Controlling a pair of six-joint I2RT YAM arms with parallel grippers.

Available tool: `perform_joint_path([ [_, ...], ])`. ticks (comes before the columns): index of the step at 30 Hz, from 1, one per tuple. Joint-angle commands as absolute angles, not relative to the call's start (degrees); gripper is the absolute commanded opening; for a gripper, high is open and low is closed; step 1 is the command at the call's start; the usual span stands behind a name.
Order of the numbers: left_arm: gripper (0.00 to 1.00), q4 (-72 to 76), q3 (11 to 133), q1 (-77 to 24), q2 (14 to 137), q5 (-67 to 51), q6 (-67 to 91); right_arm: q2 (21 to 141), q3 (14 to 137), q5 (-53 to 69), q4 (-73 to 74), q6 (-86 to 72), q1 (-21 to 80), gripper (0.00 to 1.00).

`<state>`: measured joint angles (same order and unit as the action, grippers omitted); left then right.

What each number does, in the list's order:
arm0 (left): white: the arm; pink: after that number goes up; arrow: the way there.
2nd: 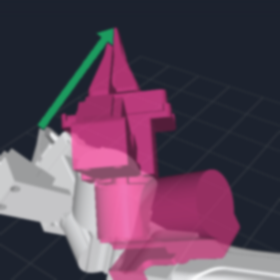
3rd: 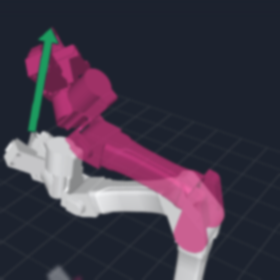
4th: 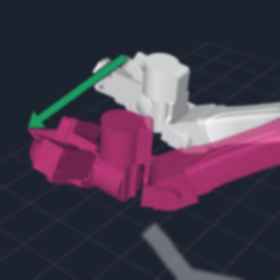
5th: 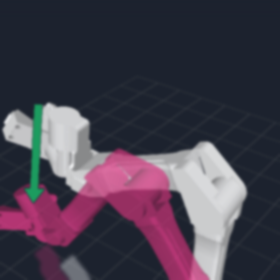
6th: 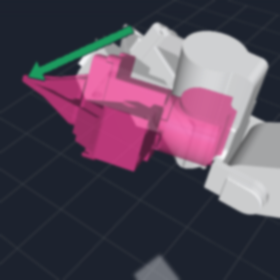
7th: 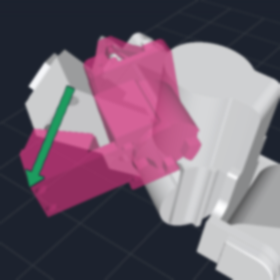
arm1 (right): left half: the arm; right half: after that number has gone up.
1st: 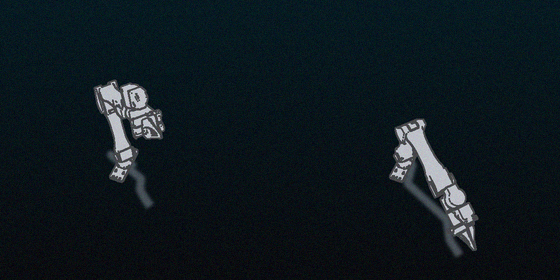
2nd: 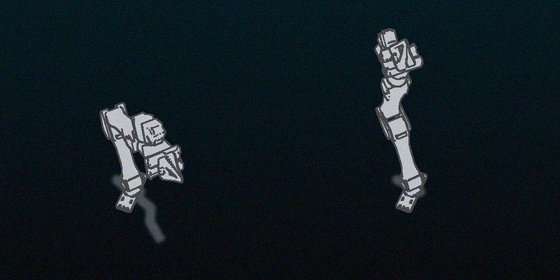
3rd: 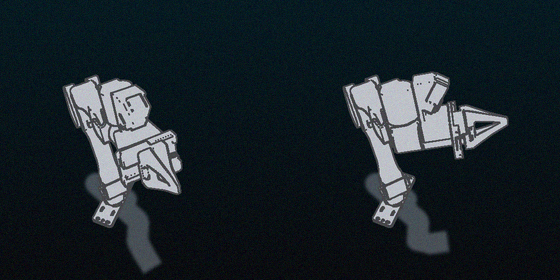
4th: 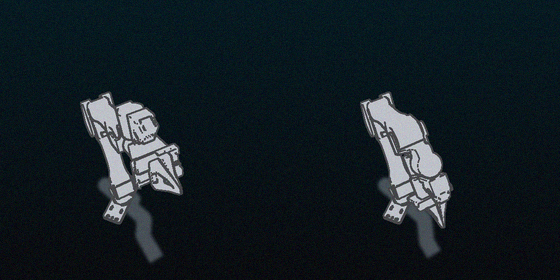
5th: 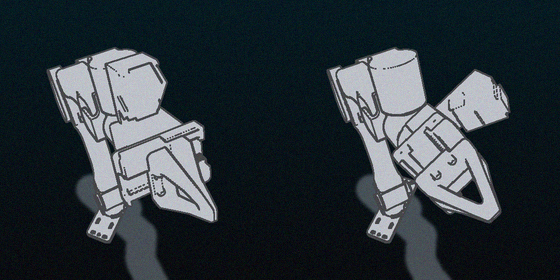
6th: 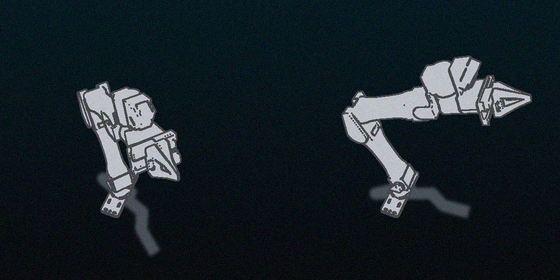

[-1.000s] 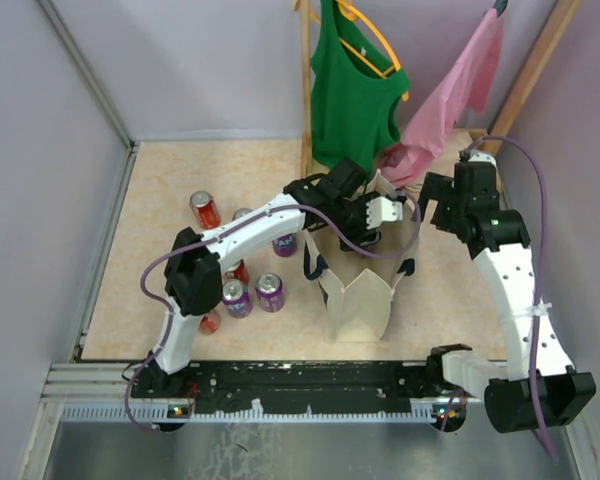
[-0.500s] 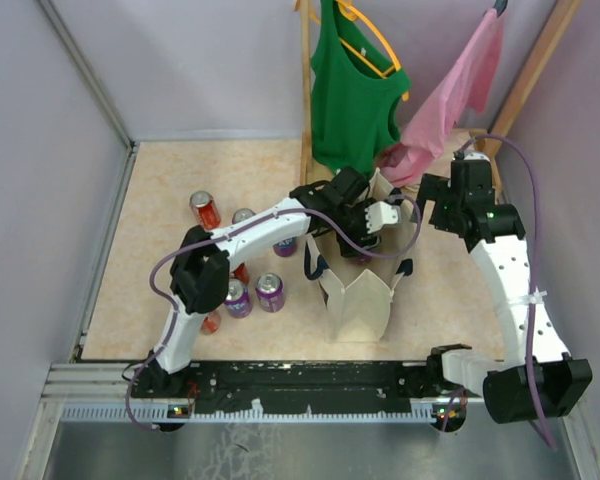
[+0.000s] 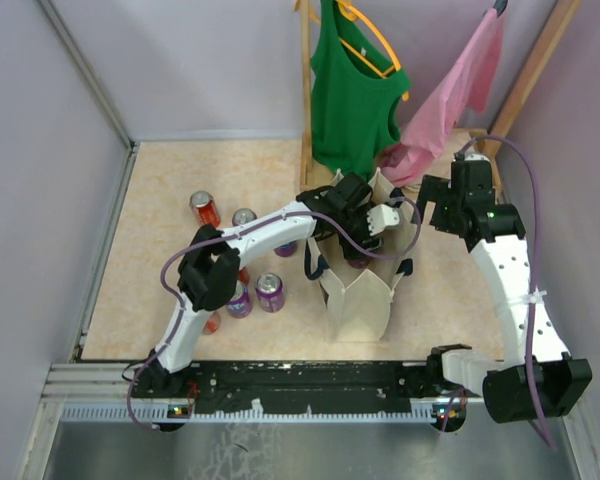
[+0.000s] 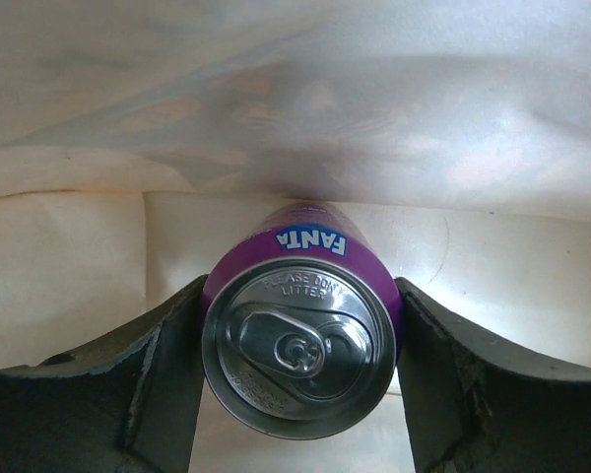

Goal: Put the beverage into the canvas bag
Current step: Place the drink in the canvas bag.

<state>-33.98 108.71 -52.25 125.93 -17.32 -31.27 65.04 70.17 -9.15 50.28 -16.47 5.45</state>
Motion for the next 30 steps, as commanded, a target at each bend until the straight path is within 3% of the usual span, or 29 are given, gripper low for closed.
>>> perform_joint_path([
  [1, 0.00, -29.09, 110.73, -52.49, 127.53, -16.38, -30.23, 65.26, 72.95, -8.67, 49.57, -15.21, 4.92, 0.99],
  [13, 0.03, -26.65, 111.11, -52.51, 129.28, -15.54, -28.75, 65.80, 72.69, -8.05, 49.31, -15.12, 4.75, 0.99],
  [18, 0.55, -26.55, 111.54, -52.55, 129.07, -16.04, -28.58, 65.96, 72.35, -7.57, 48.89, -15.19, 4.69, 0.99],
  [21, 0.74, -26.18, 111.58, -52.49, 128.52, -16.18, -28.30, 66.06, 72.08, -7.17, 48.63, -15.29, 4.62, 0.99],
  [27, 0.91, -25.66, 111.21, -52.56, 126.47, -16.88, -28.60, 66.18, 71.67, -6.37, 48.26, -15.46, 4.65, 0.99],
  [30, 0.94, -25.46, 110.57, -52.58, 125.19, -17.63, -29.20, 66.05, 71.26, -6.10, 48.20, -15.70, 4.64, 0.99],
])
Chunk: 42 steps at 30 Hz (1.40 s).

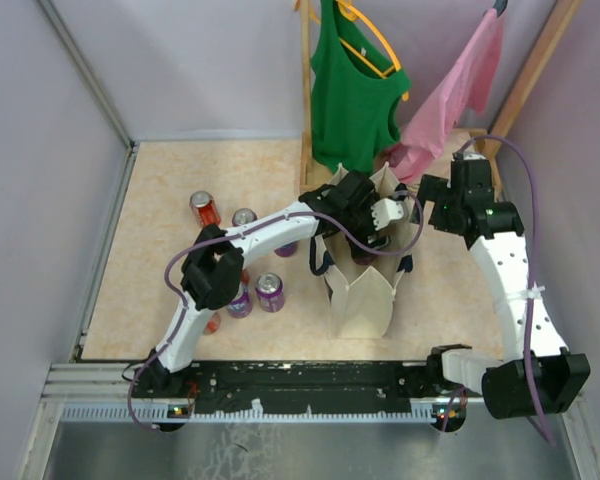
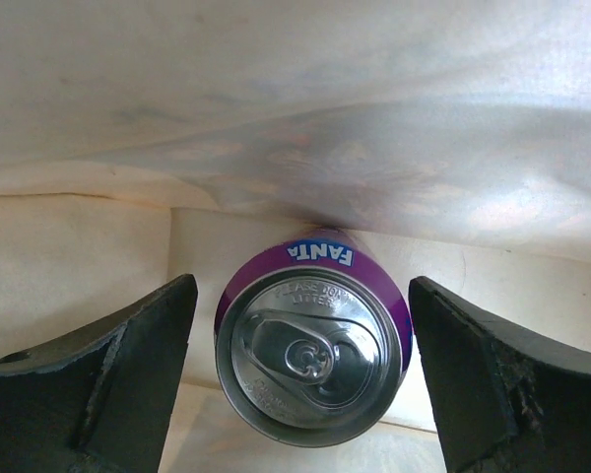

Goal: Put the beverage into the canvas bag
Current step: Place the drink in the canvas bag, then pick up the drink from the center of the board.

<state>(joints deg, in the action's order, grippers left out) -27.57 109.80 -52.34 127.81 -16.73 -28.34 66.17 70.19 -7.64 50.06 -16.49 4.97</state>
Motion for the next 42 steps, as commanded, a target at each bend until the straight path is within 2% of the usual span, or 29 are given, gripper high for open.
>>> perform_joint_path([
  [1, 0.94, -25.29, 110.28, -52.56, 124.74, -17.91, -29.30, 65.91, 70.99, -6.03, 48.05, -15.83, 4.66, 0.99],
  [17, 0.95, -21.06, 109.47, -52.49, 115.54, -18.53, -29.22, 65.35, 70.78, -5.52, 47.46, -16.46, 4.66, 0.99],
  [23, 0.92, -11.33, 106.04, -49.61, 108.57, -17.15, -22.10, 65.51, 71.22, -5.55, 47.27, -16.91, 4.66, 0.99],
  [32, 0.90, -4.30, 97.10, -34.67, 95.46, -14.87, -13.48, 68.29, 75.61, -7.86, 46.52, -17.38, 4.55, 0.99],
  [42, 0.91, -18.70, 82.99, -16.78, 88.60, -11.62, -12.80, 71.72, 78.23, -8.78, 47.00, -19.88, 4.48, 0.99],
])
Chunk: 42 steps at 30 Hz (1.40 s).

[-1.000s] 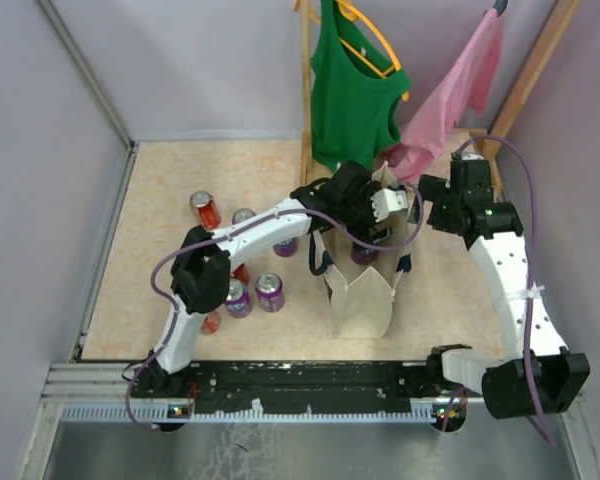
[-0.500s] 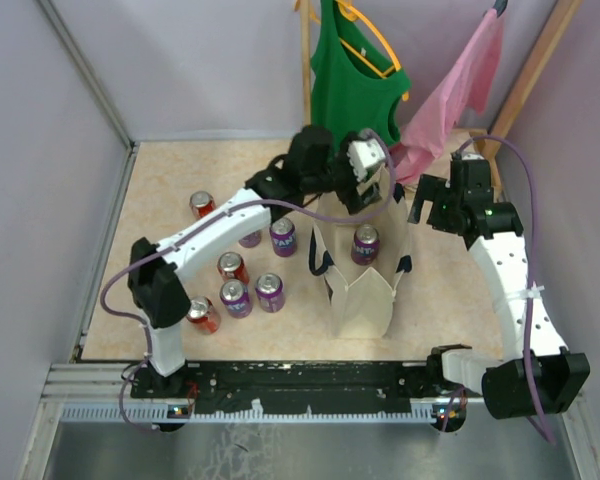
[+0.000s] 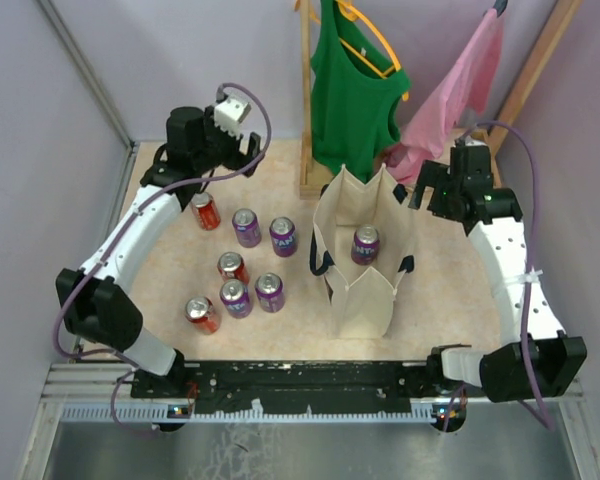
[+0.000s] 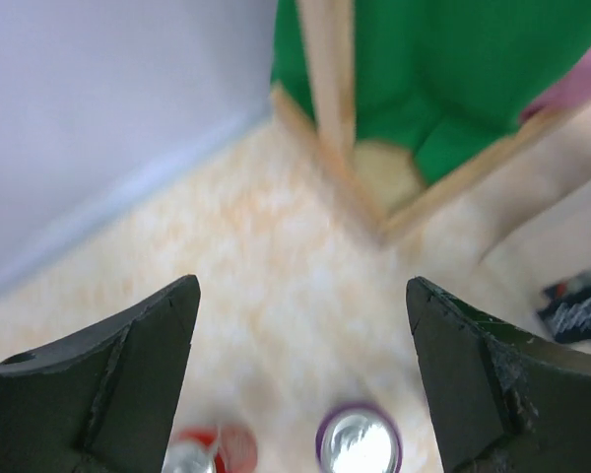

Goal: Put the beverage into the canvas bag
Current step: Pick up the drink from the center of the board.

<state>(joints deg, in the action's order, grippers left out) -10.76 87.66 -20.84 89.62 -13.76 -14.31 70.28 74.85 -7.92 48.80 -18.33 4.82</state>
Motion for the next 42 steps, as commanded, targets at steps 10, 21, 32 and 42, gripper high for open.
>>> perform_joint_path([
  [10, 0.97, -26.91, 83.44, -7.17, 93.87, -11.53, -10.07, 74.43, 78.77, -8.76, 46.93, -20.42, 4.44, 0.99],
  [21, 0.98, -28.85, 81.12, -5.19, 99.15, -5.47, -12.36, 76.01, 78.02, -7.00, 45.68, -19.89, 4.48, 0.99],
  [32, 0.98, -30.45, 80.90, -5.23, 103.90, -2.30, -13.30, 75.89, 77.49, -6.68, 45.44, -19.93, 4.42, 0.99],
  [42, 0.38, -32.19, 83.10, -5.21, 106.20, -2.58, -13.47, 75.50, 77.26, -7.20, 45.79, -20.13, 4.39, 0.99],
])
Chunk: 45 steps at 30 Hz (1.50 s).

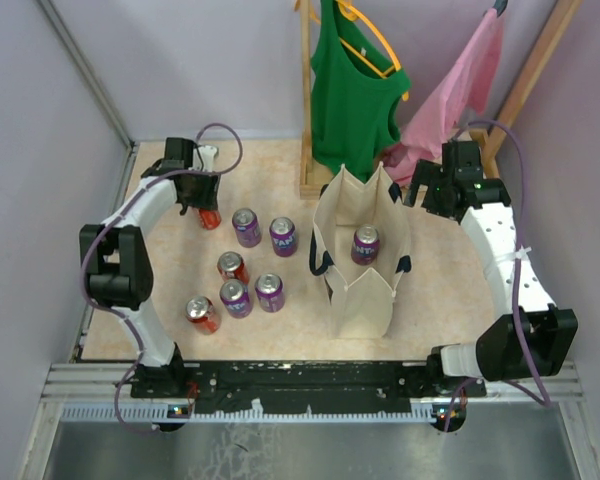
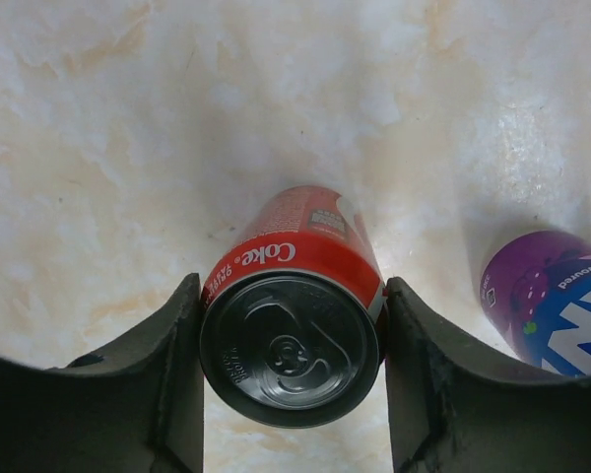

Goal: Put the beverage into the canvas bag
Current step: Pick up the drink from the center of the board, then place the drink in the canvas bag.

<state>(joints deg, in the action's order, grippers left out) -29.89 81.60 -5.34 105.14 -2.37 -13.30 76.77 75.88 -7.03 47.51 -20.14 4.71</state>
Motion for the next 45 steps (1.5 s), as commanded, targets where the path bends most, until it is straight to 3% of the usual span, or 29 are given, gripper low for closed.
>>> perform_joint_path([
  [1, 0.28, -32.46, 83.13, -5.23, 106.15, -2.90, -13.45, 75.50, 77.19, -7.16, 45.86, -20.15, 4.38, 0.99],
  [3, 0.03, -32.94, 83.22, -5.19, 105.85, -3.07, -13.12, 75.54, 77.08, -7.13, 45.75, -20.13, 4.34, 0.99],
  [4, 0.00, -33.22, 83.46, -5.24, 105.66, -3.08, -12.94, 75.58, 77.01, -7.10, 45.66, -20.17, 4.38, 0.99],
  [9, 0.00, -34.77, 94.35, -5.38, 104.87, -6.54, -12.43, 75.93, 77.15, -6.82, 45.53, -20.13, 4.38, 0.99],
  [15, 0.00, -25.16, 110.54, -6.22, 104.05, -23.52, -9.44, 76.07, 76.62, -6.34, 45.29, -19.95, 4.39, 0.99],
  [20, 0.00, -22.24, 119.57, -13.94, 105.28, -34.65, -9.37, 76.04, 76.46, -6.26, 45.30, -19.54, 4.32, 0.99],
  [28, 0.00, -27.13, 122.71, -28.33, 105.26, -43.34, -16.75, 75.33, 75.79, -6.36, 45.84, -19.34, 4.14, 0.99],
  [45, 0.00, -39.44, 120.01, -39.08, 106.24, -48.91, -40.64, 75.02, 74.83, -3.53, 45.37, -18.07, 3.65, 0.99],
])
